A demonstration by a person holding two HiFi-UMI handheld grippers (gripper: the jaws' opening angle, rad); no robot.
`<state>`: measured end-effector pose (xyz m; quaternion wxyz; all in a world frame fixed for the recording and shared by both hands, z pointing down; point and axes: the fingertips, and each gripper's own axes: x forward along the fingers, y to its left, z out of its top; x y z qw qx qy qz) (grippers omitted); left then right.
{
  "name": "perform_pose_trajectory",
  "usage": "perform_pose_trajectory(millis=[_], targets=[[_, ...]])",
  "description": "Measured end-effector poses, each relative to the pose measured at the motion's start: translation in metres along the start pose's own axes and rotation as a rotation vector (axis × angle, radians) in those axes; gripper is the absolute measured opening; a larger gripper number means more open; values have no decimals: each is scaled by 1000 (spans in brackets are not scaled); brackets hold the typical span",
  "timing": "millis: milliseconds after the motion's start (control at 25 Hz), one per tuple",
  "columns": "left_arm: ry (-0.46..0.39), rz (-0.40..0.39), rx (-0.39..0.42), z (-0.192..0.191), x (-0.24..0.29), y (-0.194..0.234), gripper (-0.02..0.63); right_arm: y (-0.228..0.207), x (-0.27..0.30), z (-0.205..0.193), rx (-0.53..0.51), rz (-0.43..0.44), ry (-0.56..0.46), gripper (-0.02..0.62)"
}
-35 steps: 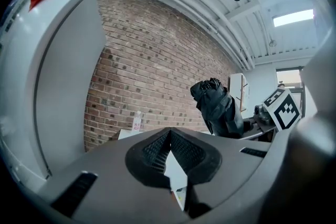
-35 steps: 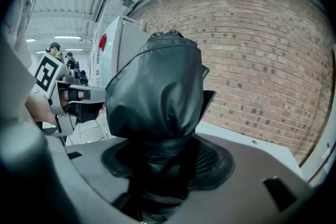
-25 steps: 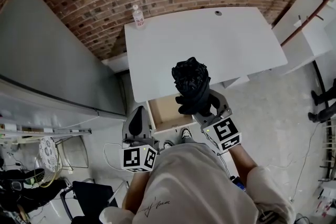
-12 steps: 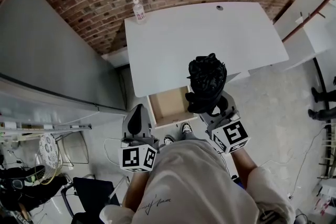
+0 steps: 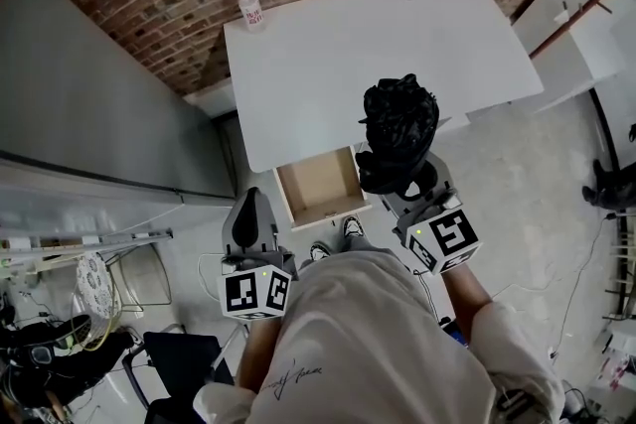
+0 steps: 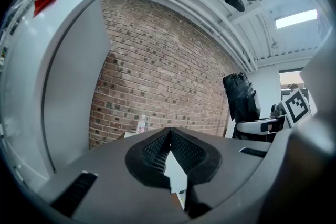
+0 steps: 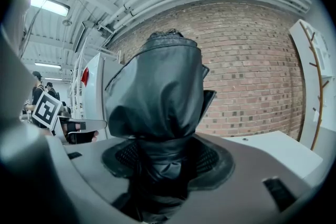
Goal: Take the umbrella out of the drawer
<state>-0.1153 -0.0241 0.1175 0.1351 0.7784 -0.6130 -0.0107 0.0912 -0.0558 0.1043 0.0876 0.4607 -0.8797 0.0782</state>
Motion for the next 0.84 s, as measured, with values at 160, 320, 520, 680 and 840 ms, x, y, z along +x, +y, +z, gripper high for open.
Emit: perform_pose_trajectory(millis=[160,320,520,680,840], targets=[[-20,-7,12,6,2,-4,15,1,0,1,-9,4,2,249],[-24,-8,9,7,1,-5,17,3,-1,2,-4,-2,11,249],[-24,-2,-2,8,0,-6,17,2,-2,1,-9,11,14,249],[-26,-2,-1,10,1,-8,17,2,-1,0,-20,24,14,249],[-30,-1,6,10,1,-9,17,4,0,0,-26,45,10,249]])
